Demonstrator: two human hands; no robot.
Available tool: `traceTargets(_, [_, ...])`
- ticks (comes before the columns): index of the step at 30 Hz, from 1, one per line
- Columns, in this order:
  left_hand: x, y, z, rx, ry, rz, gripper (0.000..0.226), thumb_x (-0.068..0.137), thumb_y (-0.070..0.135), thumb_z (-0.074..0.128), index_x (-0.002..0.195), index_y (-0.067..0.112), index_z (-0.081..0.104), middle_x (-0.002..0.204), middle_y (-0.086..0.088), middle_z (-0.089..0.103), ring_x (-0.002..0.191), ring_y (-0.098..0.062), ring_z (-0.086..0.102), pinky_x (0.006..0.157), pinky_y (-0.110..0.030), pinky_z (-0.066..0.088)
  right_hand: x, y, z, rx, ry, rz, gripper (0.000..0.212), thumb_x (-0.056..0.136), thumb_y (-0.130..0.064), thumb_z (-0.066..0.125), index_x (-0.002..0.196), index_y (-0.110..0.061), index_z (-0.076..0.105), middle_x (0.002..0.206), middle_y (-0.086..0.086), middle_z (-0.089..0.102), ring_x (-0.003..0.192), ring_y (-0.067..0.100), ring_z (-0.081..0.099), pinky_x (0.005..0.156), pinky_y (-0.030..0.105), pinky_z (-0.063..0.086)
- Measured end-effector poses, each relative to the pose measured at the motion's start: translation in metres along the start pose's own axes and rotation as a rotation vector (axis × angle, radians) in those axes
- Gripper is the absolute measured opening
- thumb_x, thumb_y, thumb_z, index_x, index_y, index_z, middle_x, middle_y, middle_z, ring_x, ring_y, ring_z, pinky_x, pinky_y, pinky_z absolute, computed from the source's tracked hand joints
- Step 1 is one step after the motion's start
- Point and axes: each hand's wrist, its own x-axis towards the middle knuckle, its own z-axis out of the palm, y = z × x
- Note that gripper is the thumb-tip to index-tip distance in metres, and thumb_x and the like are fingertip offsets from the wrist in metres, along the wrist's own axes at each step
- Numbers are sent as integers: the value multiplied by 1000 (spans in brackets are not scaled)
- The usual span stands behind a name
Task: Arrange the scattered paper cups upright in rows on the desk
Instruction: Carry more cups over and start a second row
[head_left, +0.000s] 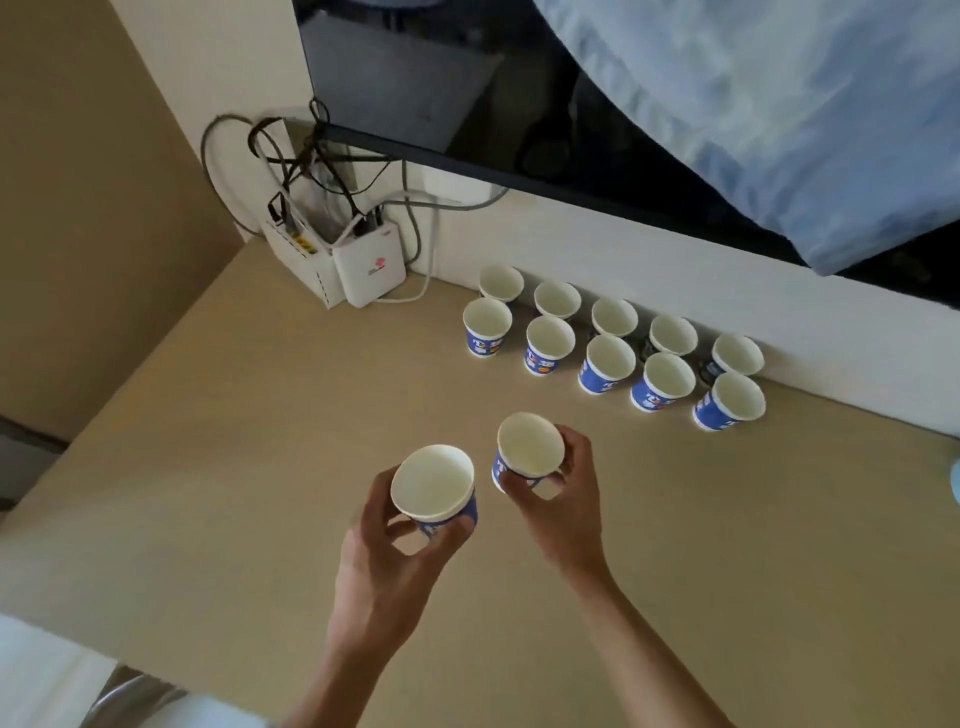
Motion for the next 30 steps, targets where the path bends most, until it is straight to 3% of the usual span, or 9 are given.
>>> traceTargets(4, [32,-26,-10,53,-15,53,59,61,51,79,116,44,60,108,21,72,94,-1,71,76,-22,51,40,25,38,-28,10,-50,63,68,-23,88,117,-39,52,114,-19,64,100,13,68,82,22,57])
traceTargets(9, [52,-51,-11,146,-15,127,61,55,43,82,111,49,61,100,28,71,93,9,67,71,-1,44,74,43,69,-13,36,-82,60,69,-21,88,113,-42,53,110,-20,66,96,7,68,79,23,57])
traceTargets(14, [72,-69,-12,130,-35,186,67,47,53,75,111,37,67,89,21,75,82,3,72,70,-3,47,97,54,86,-9,9,-152,61,71,-15,87,117,-35,53,109,-21,66,97,8,69,81,21,56])
traceTargets(18, [82,-83,-10,154,-59,254,69,46,54,76,111,33,69,91,23,75,86,7,71,72,0,46,117,62,91,-21,-5,-241,64,73,-5,88,123,-22,52,111,-19,66,99,9,68,80,15,52])
traceTargets(21, [89,-94,-7,109,-109,235,74,42,54,80,112,31,70,97,20,76,94,3,71,77,-4,50,126,70,93,-31,-13,-297,67,74,-1,88,127,-16,51,115,-10,66,104,17,67,83,20,53])
traceTargets(24, [93,-104,-1,77,-138,226,79,38,53,82,113,30,71,100,15,77,96,-3,73,83,-18,55,131,78,96,-32,-23,-325,67,76,0,86,130,-15,49,119,0,66,106,22,68,85,32,57])
traceTargets(30, [95,-100,5,-7,-147,174,70,33,48,86,101,50,69,101,11,78,100,-11,73,88,-35,54,138,86,99,-16,-28,-316,72,76,-2,86,135,-15,48,123,-4,67,109,18,68,92,36,57])
